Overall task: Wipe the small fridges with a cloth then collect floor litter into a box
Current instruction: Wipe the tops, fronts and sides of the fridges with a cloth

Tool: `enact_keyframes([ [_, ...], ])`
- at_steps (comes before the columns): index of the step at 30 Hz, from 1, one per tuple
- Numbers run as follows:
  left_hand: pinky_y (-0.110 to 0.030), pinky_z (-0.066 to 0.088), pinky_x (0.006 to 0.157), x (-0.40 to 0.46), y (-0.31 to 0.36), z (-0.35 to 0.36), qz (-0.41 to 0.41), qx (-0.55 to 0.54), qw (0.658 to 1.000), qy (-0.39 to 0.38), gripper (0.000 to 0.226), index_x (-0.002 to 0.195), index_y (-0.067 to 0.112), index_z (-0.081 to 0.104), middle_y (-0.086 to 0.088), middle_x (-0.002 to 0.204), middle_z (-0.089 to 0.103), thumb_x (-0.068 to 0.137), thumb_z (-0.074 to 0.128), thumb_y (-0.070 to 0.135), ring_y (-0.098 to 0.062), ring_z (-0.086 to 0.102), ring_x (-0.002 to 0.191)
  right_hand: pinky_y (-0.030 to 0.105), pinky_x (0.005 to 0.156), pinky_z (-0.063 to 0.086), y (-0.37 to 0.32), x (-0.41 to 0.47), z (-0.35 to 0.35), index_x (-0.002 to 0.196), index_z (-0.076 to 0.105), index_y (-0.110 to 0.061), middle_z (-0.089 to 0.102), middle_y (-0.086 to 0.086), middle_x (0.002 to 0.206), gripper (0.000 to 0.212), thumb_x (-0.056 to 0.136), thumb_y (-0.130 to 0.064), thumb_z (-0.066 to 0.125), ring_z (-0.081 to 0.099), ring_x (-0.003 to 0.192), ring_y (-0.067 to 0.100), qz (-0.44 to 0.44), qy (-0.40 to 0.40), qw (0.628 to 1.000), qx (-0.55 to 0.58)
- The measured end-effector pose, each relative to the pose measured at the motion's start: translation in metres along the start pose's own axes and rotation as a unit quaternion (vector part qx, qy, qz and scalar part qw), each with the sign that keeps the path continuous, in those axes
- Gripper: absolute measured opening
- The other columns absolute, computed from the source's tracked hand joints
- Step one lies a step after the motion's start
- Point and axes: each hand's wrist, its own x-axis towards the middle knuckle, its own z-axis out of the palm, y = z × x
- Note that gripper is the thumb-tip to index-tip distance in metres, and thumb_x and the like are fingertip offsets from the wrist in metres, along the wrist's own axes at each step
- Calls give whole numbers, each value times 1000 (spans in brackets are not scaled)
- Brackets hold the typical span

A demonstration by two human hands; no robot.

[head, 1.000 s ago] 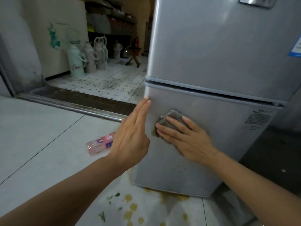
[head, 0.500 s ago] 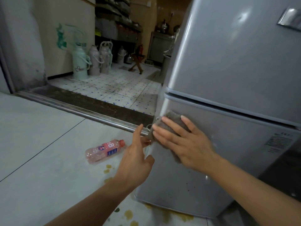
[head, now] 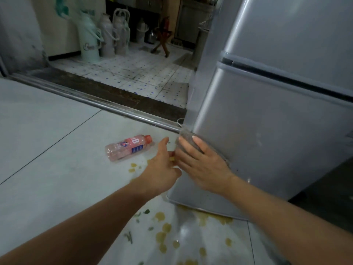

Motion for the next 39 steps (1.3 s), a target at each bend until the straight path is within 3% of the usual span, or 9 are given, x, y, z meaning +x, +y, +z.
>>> enact_keyframes([
  [4, -38, 36, 110, -4, 1, -2, -20, 24, 1000, -1, 84, 147, 26, 12, -1, 146, 38, 82, 53, -8, -18, 40, 132, 48, 114, -5, 10, -12, 2, 133, 50, -22, 45, -1, 144, 60, 75, -32, 49, 32, 139, 25, -21, 23, 1000, -4],
  [7, -43, 38, 108, 1, 10, 0, -1, 11, 1000, 14, 83, 145, 26, 16, -3, 145, 39, 81, 54, -8, -19, 40, 131, 47, 115, -5, 57, -16, 5, 143, 32, -17, 25, 0, 154, 61, 84, -21, 46, 9, 146, 25, 134, 166, 977, -17],
  [10, -44, 43, 102, 9, 17, 13, 29, 17, 998, 49, 79, 143, 28, 22, 0, 132, 51, 79, 54, -5, -17, 49, 121, 48, 116, -1, 86, -27, 13, 147, 26, -20, 23, -2, 154, 56, 96, -24, 46, 16, 144, 26, 236, 235, 943, -2],
  [13, -42, 45, 100, 10, 15, 26, 54, 55, 993, 88, 75, 140, 27, 27, 4, 120, 56, 77, 56, -1, -17, 53, 115, 47, 116, 0, 49, -45, 26, 148, 23, -20, 23, -4, 155, 63, 92, -24, 50, 17, 143, 28, 224, 198, 954, 14],
  [19, -32, 39, 104, 0, 14, 44, 92, 94, 985, 112, 74, 142, 28, 26, 6, 137, 46, 82, 63, 8, -12, 45, 126, 42, 114, 5, 6, -85, 37, 145, 25, -23, 28, -11, 151, 74, 76, -26, 53, 25, 141, 16, 15, 74, 997, 6],
  [22, -42, 40, 106, -11, 24, 55, 88, 99, 981, 144, 78, 144, 25, 23, 3, 142, 41, 79, 60, 2, -16, 42, 129, 41, 115, 5, 44, -94, 34, 144, 28, -20, 29, -11, 151, 61, 85, -12, 40, 28, 140, 16, 98, 153, 983, 20],
  [27, -28, 32, 106, -24, 41, 78, 142, 176, 949, 217, 81, 143, 19, 22, -1, 147, 25, 74, 58, -3, -18, 33, 132, 43, 116, 4, 92, -110, 40, 149, 20, -21, 25, -4, 152, 57, 97, -19, 43, 13, 145, 24, 290, 227, 929, 30],
  [35, -29, 33, 103, -32, 42, 102, 190, 344, 901, 182, 84, 144, 17, 19, 0, 154, 6, 74, 62, -2, -23, 28, 134, 40, 117, 0, 13, -165, 66, 145, 25, -24, 21, -14, 152, 76, 76, -17, 54, 26, 138, 12, 75, 79, 993, 38],
  [39, -33, 27, 110, -29, 48, 115, 222, 391, 877, 171, 81, 142, 11, 27, -9, 153, 14, 70, 62, -4, -25, 23, 140, 40, 115, -1, 60, -171, 64, 150, 14, -18, 19, -7, 155, 72, 83, -17, 41, 20, 142, 21, 207, 149, 966, 47],
])
